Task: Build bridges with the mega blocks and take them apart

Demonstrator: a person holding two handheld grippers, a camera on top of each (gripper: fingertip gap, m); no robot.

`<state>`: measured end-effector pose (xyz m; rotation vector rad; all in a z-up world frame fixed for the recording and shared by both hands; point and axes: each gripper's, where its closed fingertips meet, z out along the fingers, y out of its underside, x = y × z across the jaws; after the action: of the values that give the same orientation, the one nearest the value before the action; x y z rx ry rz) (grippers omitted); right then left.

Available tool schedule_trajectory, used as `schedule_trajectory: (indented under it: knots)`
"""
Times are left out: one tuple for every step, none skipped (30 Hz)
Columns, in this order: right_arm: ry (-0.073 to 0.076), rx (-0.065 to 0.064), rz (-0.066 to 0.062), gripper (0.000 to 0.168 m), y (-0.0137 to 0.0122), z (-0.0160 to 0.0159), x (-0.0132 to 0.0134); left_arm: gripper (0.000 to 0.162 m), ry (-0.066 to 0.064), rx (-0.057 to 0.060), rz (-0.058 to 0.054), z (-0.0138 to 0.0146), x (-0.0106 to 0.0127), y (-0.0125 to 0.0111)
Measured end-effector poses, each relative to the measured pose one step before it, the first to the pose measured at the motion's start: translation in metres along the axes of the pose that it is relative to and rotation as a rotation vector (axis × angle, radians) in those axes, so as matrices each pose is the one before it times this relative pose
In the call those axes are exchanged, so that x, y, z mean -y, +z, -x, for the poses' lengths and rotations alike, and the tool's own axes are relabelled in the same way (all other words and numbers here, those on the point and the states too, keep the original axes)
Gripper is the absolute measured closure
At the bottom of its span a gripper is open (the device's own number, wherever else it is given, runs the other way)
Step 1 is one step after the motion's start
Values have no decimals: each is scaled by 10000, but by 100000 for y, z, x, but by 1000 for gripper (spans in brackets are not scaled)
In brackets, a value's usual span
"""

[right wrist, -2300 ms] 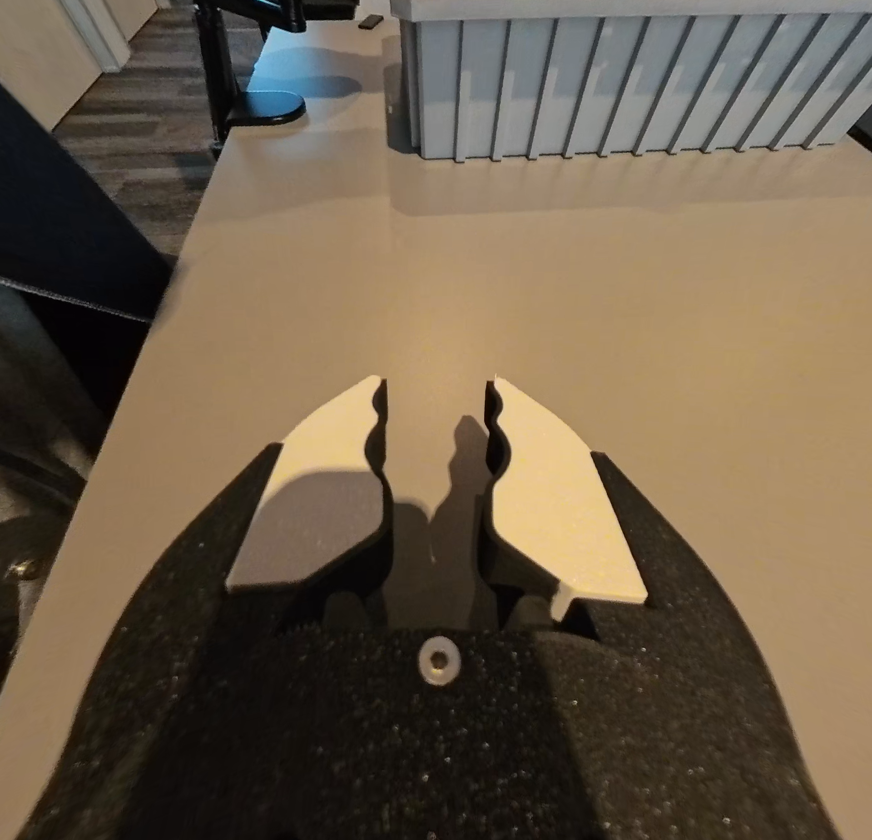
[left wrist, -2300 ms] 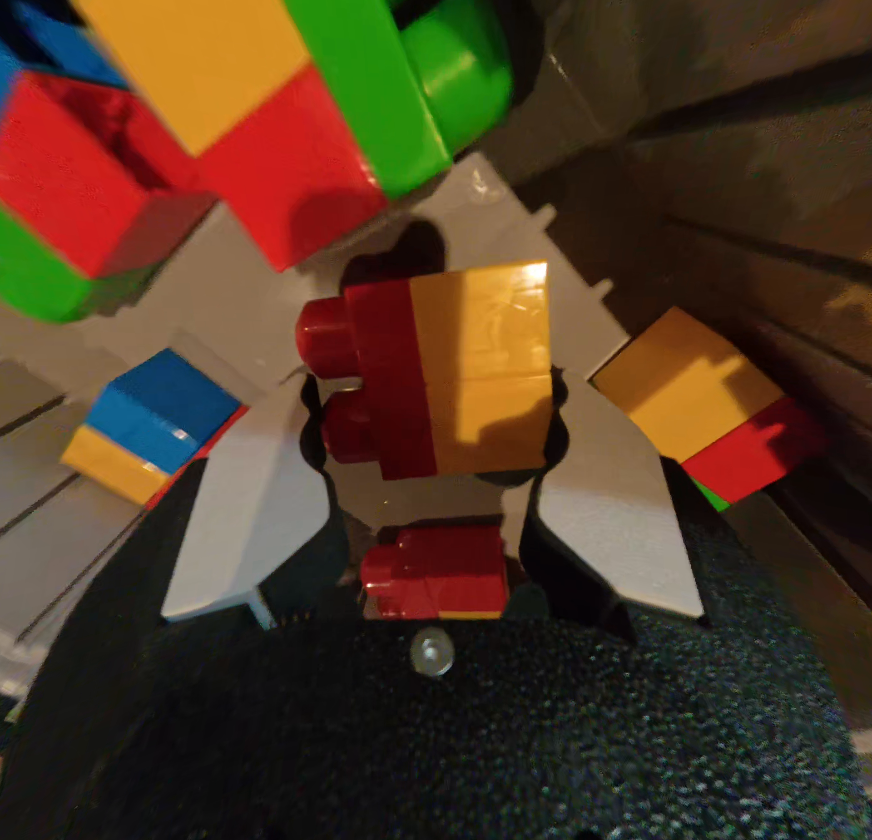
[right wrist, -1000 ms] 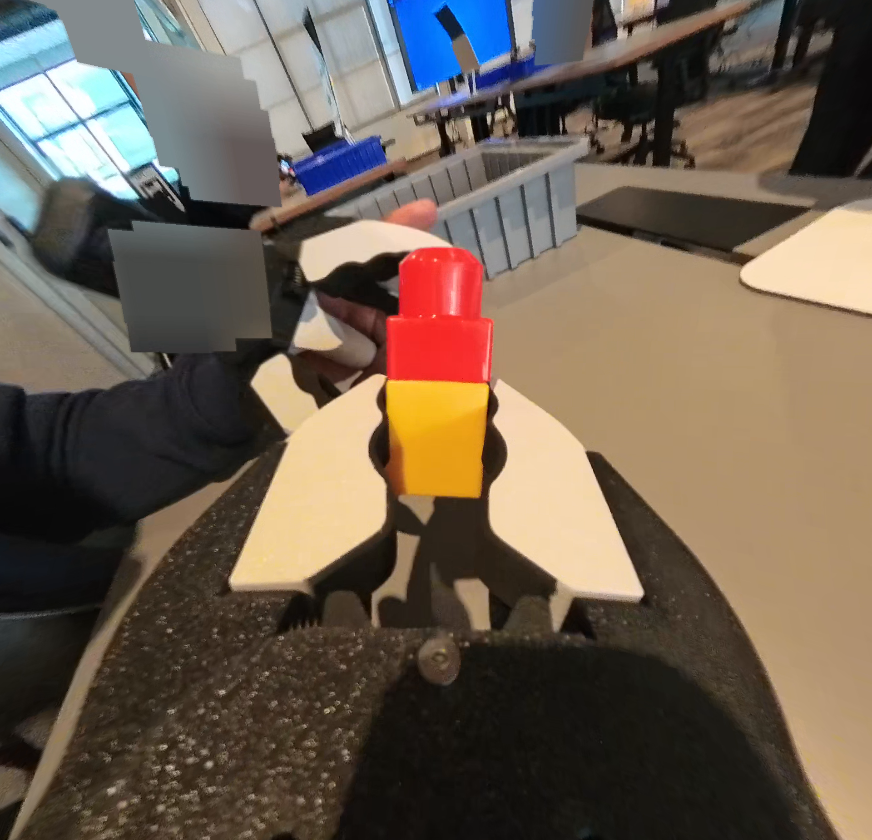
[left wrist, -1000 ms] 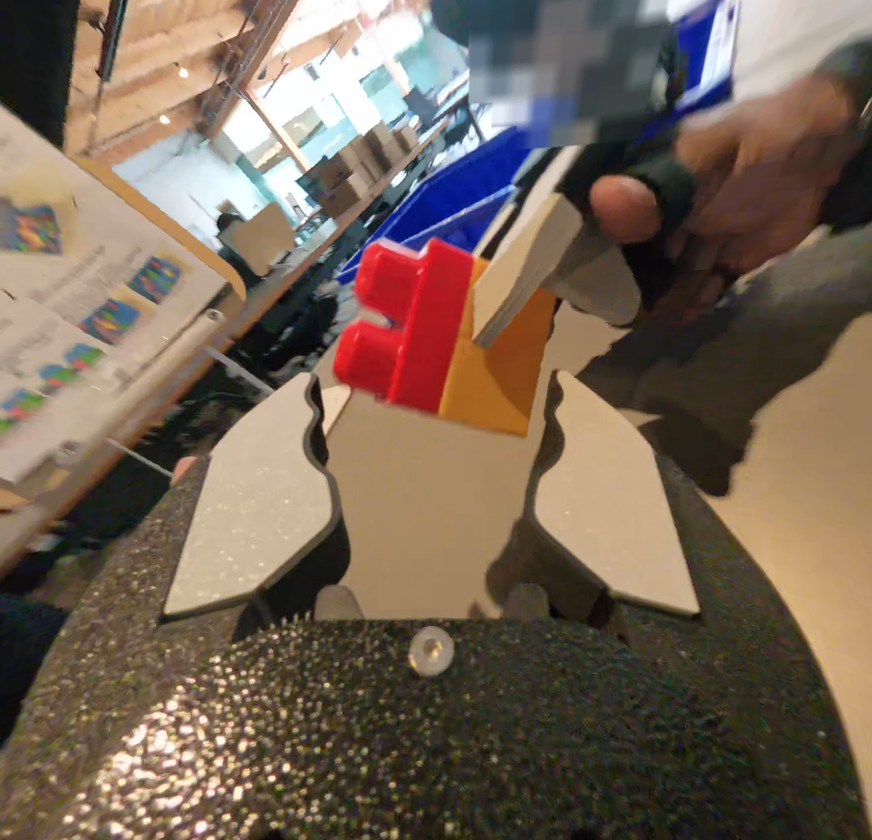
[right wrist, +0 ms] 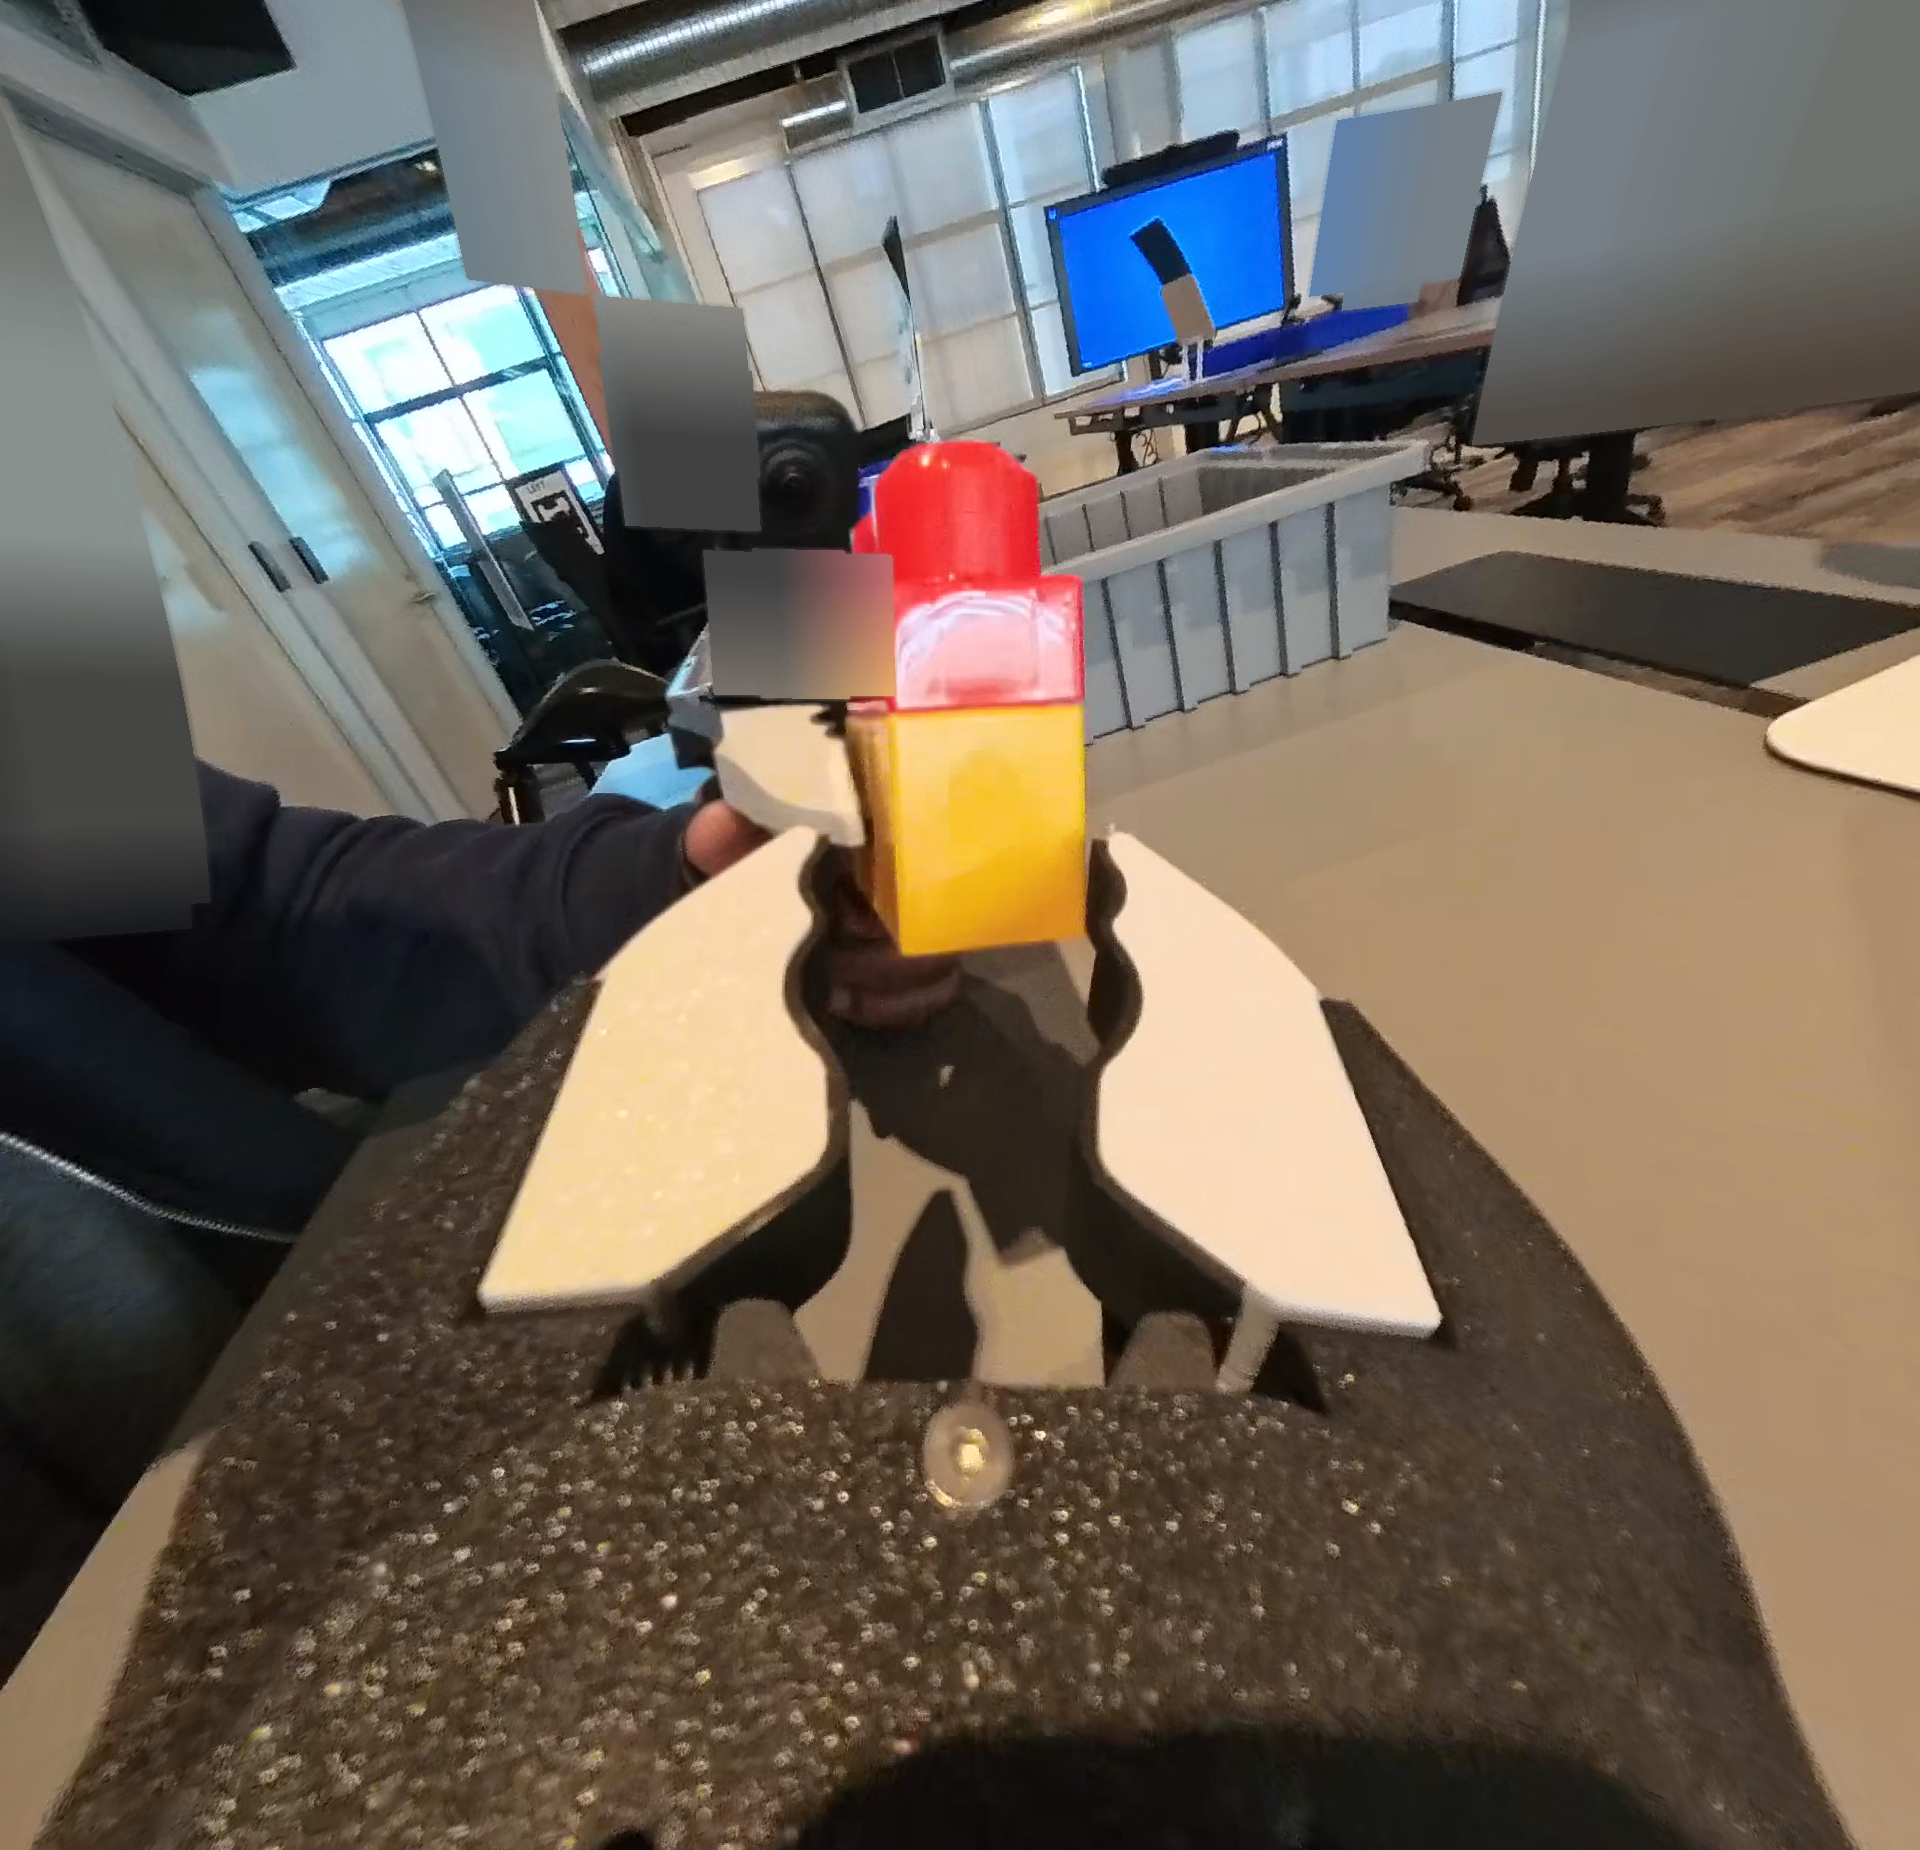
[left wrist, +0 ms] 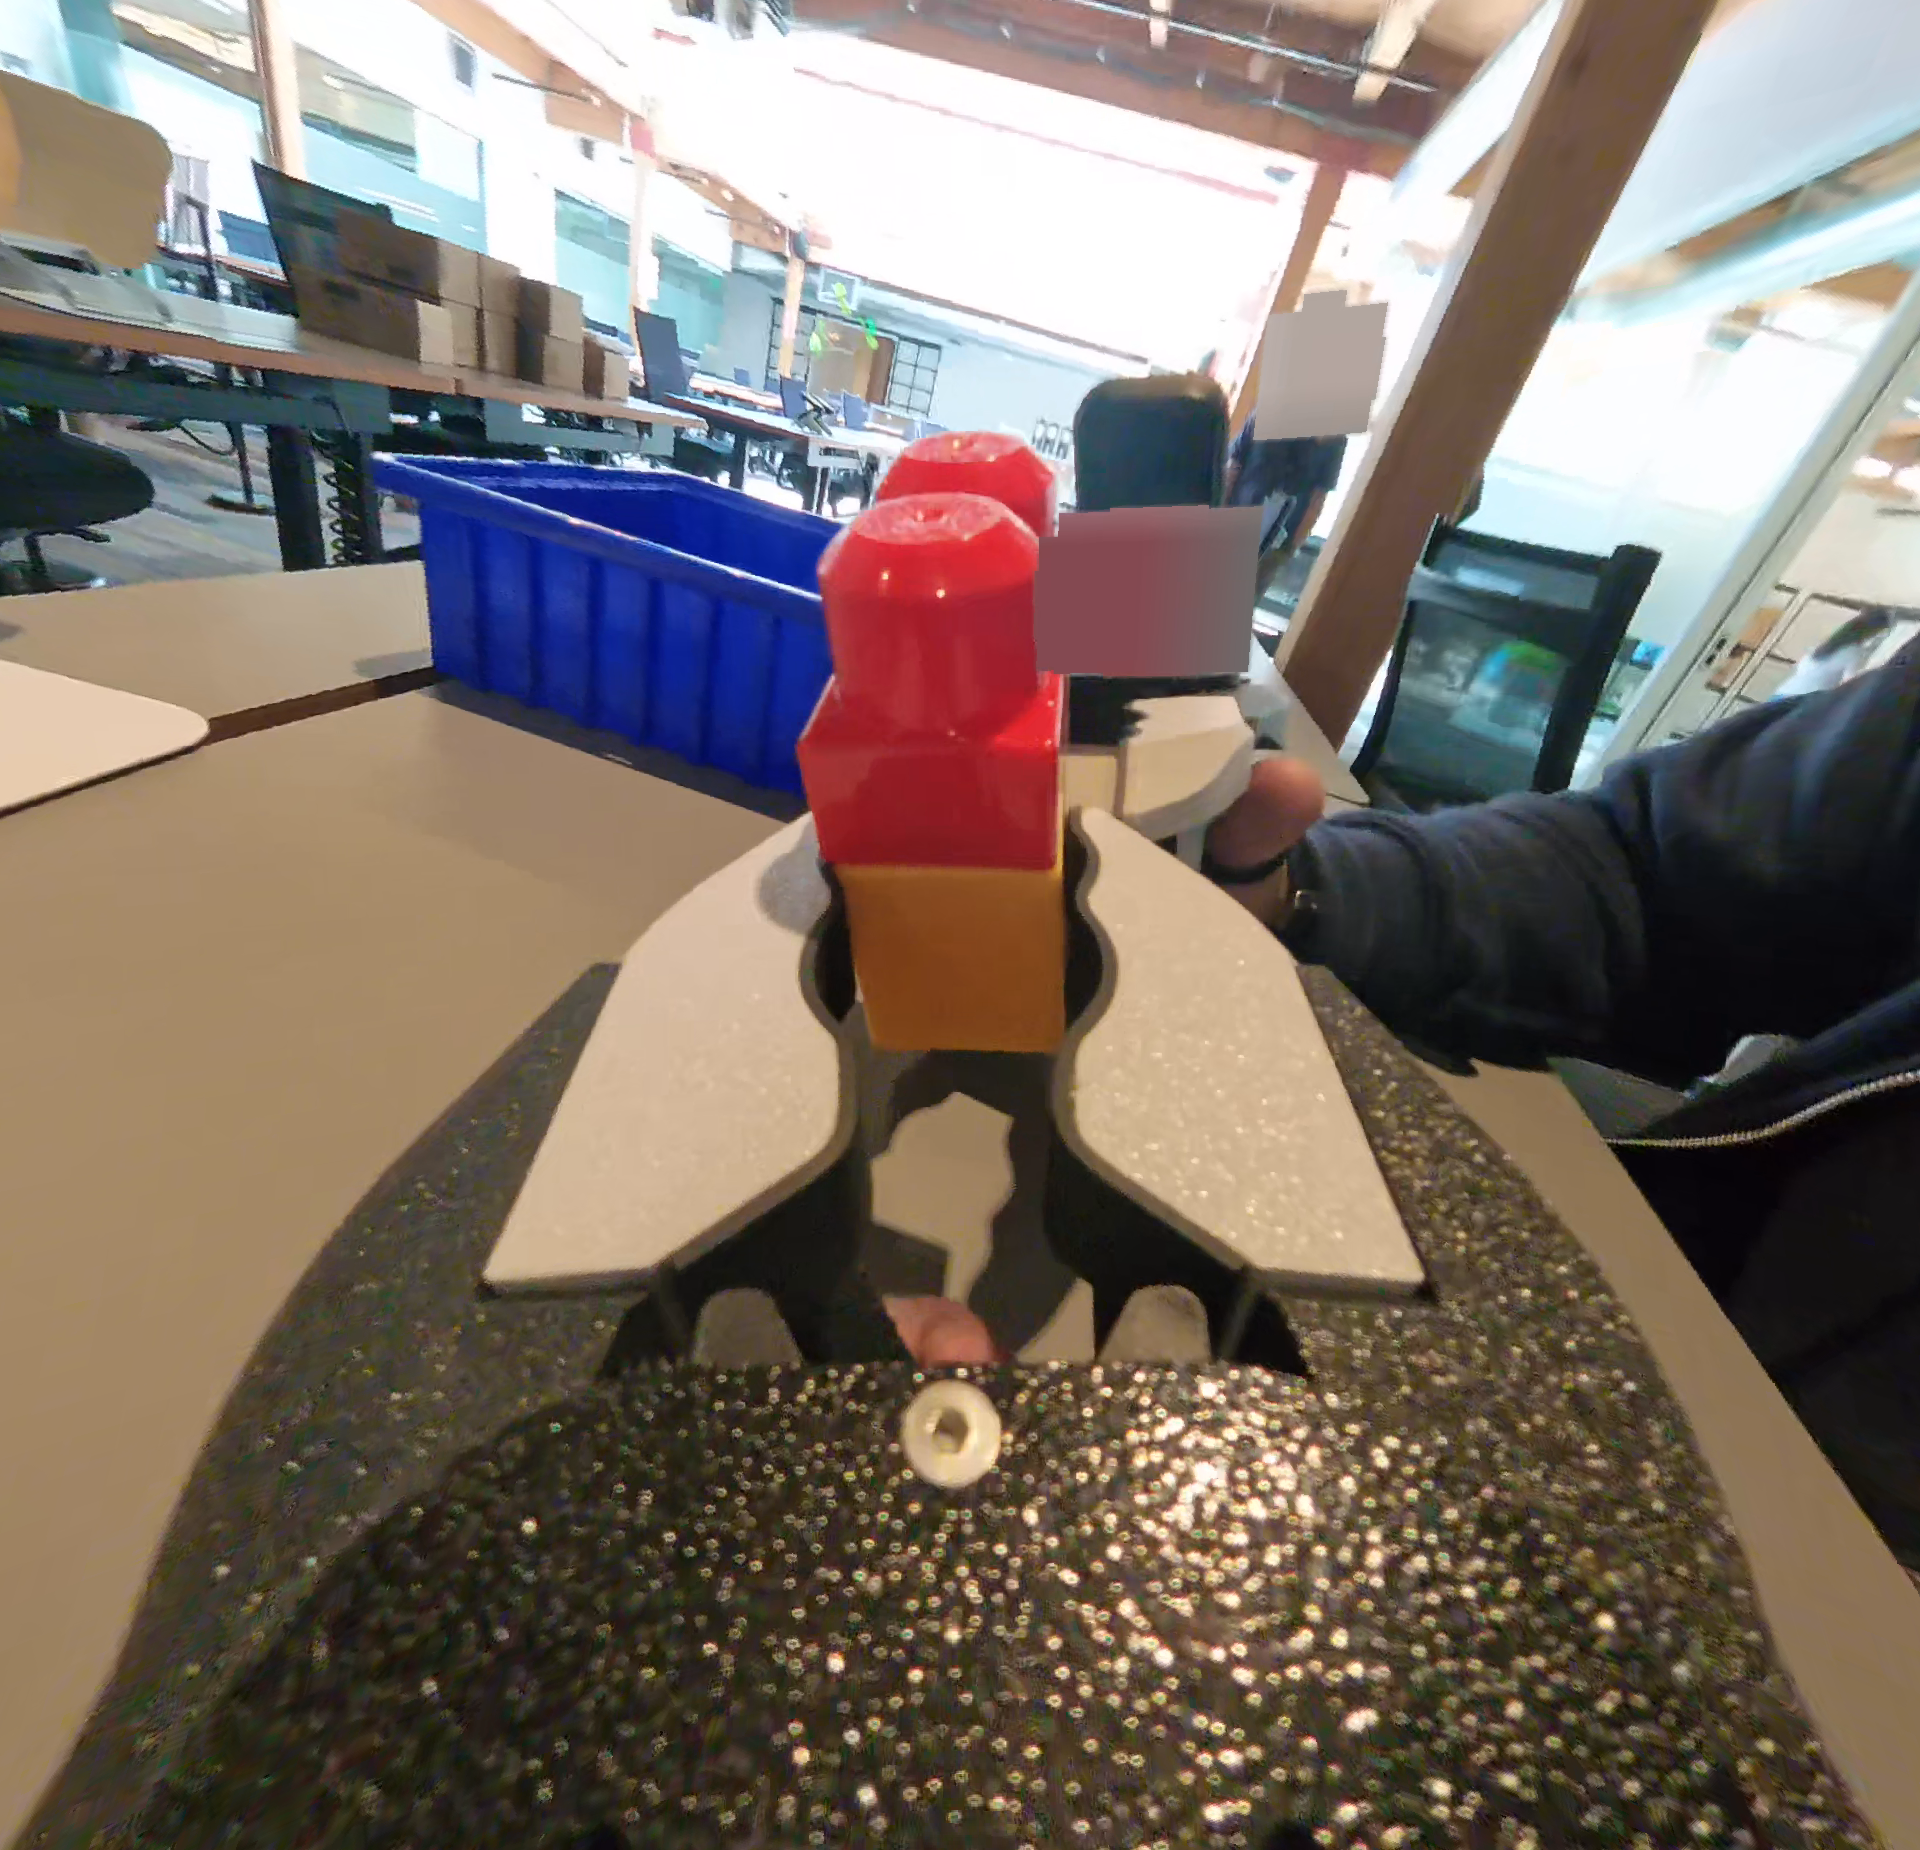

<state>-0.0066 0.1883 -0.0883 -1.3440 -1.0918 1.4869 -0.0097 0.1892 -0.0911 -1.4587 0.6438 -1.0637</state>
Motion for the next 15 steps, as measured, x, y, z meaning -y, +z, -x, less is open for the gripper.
schedule_trajectory:
  knots:
    - [42, -10, 10, 124, -55, -70, -38, 125, -57, -83, 34, -79, -80, 13]
    - [49, 1, -28, 129, -88, -63, 29, 125, -38, -105, 13, -147, -26, 30]
    - [89, 86, 1, 131, -64, 15, 8, 125, -35, -40, 3, -68, 19, -6]
    - [115, 104, 47, 132, -20, 34, -36, 125, -50, -31, 21, -25, -13, -11]
    - [69, 84, 28, 132, -1, 58, -47, 125, -99, -61, 20, -27, -32, -27]
    - [44, 45, 34, 132, -2, 27, -67, 125, -118, -47, 27, 6, -44, -21]
    - [50, 47, 43, 133, -10, 15, -72, 125, -98, -49, 19, -14, -52, -11]
    - [30, 49, 60, 133, -19, 35, -63, 125, -86, -54, 17, -16, -29, -9]
    - [-3, 27, 76, 133, -24, 35, -48, 125, -91, -58, -5, -31, -10, 2]
    - [-63, -16, 82, 133, -5, 46, -8, 125, -88, -65, -27, -37, 10, -7]
    - [-116, -60, 90, 133, -2, 38, -4, 126, -98, -62, -19, -21, 6, -5]
    - [-144, -76, 83, 133, -24, 49, 34, 126, -133, -88, -21, -66, -5, -2]
    - [-154, -75, 85, 134, -25, 67, 18, 126, -165, -129, -13, -96, -7, -13]
    - [-175, -82, 100, 133, -28, 50, 1, 126, -190, -149, 1, -110, -21, -16]
    - [-180, -65, 109, 133, -39, 49, -32, 126, -239, -184, 39, -142, -70, -21]
